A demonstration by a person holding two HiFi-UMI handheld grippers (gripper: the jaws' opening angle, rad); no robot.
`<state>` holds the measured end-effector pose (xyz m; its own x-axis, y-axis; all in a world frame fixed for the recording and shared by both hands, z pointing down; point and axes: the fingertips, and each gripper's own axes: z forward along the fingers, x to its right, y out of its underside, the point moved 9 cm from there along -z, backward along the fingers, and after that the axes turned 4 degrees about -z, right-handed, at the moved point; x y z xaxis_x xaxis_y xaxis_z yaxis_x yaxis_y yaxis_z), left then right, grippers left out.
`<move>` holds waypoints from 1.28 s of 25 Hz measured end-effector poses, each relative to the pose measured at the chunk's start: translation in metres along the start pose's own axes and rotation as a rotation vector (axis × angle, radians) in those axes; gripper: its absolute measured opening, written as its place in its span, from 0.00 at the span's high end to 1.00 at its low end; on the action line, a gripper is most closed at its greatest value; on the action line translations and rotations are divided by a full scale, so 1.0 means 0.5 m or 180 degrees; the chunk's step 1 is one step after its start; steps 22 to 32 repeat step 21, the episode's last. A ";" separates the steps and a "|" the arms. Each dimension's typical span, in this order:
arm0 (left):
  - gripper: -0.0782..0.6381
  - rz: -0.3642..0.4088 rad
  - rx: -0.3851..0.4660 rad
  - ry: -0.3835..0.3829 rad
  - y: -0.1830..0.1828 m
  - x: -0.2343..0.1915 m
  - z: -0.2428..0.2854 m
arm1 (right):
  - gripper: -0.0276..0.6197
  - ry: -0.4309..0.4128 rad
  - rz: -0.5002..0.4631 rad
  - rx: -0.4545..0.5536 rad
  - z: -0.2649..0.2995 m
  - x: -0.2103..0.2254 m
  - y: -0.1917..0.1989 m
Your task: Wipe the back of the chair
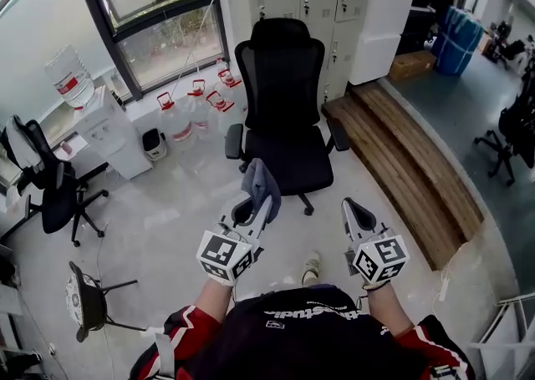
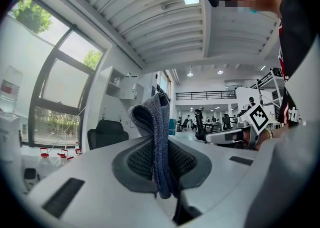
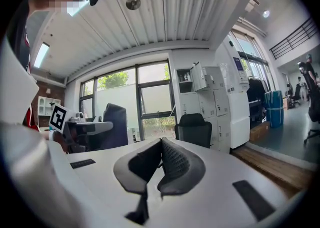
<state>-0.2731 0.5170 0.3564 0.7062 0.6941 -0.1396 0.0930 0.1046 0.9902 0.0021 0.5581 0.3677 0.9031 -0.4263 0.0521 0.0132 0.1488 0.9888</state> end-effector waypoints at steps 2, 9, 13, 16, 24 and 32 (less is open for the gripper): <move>0.81 -0.0008 0.0015 0.0021 0.001 0.007 -0.011 | 0.94 0.0002 -0.0024 0.0008 -0.009 -0.011 -0.003; 0.81 -0.0016 0.0057 0.0052 -0.014 0.015 -0.033 | 0.94 -0.0069 -0.0107 0.0030 -0.017 -0.036 -0.025; 0.81 -0.0039 0.0093 0.0043 -0.019 0.015 -0.053 | 0.94 -0.0118 -0.0129 0.0060 -0.021 -0.054 -0.033; 0.81 -0.0045 0.0111 0.0025 -0.023 0.013 -0.060 | 0.94 -0.0136 -0.0143 0.0063 -0.017 -0.061 -0.037; 0.81 -0.0097 0.0113 0.0028 -0.025 0.024 -0.061 | 0.94 -0.0117 -0.0132 0.0048 -0.023 -0.057 -0.040; 0.81 -0.0097 0.0113 0.0028 -0.025 0.024 -0.061 | 0.94 -0.0117 -0.0132 0.0048 -0.023 -0.057 -0.040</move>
